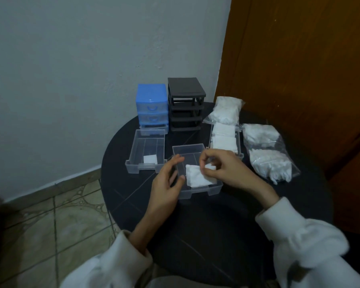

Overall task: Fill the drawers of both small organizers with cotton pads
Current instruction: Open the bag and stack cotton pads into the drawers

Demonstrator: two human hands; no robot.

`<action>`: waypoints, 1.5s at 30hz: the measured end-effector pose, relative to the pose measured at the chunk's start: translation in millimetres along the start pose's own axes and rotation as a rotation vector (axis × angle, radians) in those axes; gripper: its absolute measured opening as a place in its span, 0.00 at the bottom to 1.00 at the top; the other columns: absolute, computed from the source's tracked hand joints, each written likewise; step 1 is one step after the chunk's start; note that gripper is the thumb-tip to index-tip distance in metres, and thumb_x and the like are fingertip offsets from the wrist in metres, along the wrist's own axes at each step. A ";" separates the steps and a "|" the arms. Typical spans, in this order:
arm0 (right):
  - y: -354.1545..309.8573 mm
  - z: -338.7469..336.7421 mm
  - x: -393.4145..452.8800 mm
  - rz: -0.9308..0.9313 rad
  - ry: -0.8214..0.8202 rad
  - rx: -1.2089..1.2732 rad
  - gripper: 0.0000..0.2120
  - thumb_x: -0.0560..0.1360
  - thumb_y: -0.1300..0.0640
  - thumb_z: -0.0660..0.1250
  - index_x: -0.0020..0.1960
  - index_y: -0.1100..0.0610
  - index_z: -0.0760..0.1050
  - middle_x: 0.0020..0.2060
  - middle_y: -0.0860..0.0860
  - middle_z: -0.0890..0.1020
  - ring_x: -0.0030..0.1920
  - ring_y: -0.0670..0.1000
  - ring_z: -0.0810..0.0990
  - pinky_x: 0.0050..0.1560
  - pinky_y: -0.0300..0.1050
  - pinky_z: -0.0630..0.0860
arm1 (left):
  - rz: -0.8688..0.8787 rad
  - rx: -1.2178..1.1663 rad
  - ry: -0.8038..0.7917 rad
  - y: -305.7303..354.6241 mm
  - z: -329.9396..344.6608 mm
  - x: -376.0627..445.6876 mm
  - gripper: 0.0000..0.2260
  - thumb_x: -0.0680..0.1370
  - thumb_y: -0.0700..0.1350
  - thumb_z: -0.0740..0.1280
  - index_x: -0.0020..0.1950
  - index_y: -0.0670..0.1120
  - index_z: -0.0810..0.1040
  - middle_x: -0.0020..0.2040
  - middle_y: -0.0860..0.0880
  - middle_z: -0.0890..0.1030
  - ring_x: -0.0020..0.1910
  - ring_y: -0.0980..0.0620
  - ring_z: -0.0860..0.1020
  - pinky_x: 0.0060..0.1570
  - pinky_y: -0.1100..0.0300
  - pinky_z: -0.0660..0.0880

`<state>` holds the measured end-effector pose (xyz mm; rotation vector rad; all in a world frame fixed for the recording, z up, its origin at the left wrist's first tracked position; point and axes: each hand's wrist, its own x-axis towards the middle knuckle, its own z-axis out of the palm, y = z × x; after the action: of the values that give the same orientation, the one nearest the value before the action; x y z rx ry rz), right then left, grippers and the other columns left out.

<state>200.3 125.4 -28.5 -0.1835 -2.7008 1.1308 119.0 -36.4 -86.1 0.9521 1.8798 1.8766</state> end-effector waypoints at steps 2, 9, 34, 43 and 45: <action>-1.8 -0.3 2.1 -0.020 -0.042 -0.042 0.09 0.72 0.63 0.68 0.38 0.50 0.74 0.40 0.43 0.79 0.43 0.41 0.76 0.44 0.36 0.72 | -0.013 -0.029 -0.006 -0.2 -0.7 1.0 0.21 0.77 0.30 0.61 0.63 0.52 0.71 0.70 0.52 0.69 0.70 0.59 0.65 0.60 0.76 0.65; -2.3 9.8 11.1 -0.077 -0.056 -0.297 0.04 0.71 0.55 0.72 0.42 0.49 0.77 0.42 0.43 0.81 0.45 0.39 0.77 0.49 0.38 0.75 | -0.029 -0.072 -0.005 -1.3 -0.7 1.8 0.21 0.77 0.30 0.61 0.61 0.55 0.71 0.70 0.52 0.69 0.70 0.59 0.65 0.63 0.74 0.65; 44.1 -69.8 -114.3 0.162 0.615 -0.334 0.09 0.72 0.63 0.67 0.46 0.49 0.76 0.41 0.45 0.78 0.42 0.40 0.76 0.42 0.29 0.72 | 0.412 0.247 -0.215 53.4 104.8 22.0 0.12 0.75 0.33 0.63 0.53 0.46 0.78 0.58 0.51 0.77 0.60 0.61 0.72 0.60 0.72 0.65; 80.4 -62.4 -129.8 0.386 0.705 -0.264 0.11 0.69 0.58 0.74 0.50 0.53 0.77 0.41 0.46 0.80 0.42 0.44 0.78 0.43 0.29 0.72 | 0.395 0.396 -0.333 31.4 174.9 51.3 0.15 0.77 0.39 0.63 0.64 0.46 0.72 0.62 0.49 0.75 0.62 0.54 0.71 0.62 0.59 0.69; 83.8 -59.3 -126.3 0.383 0.706 -0.296 0.12 0.69 0.55 0.74 0.51 0.53 0.78 0.42 0.47 0.80 0.42 0.43 0.78 0.44 0.36 0.74 | 0.408 0.406 -0.333 26.4 178.3 54.0 0.16 0.77 0.40 0.63 0.64 0.47 0.71 0.62 0.49 0.75 0.61 0.55 0.71 0.62 0.58 0.69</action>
<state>339.9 200.3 -65.8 -0.9759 -2.2020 0.5632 201.1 131.4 -63.7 1.7724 1.9967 1.4143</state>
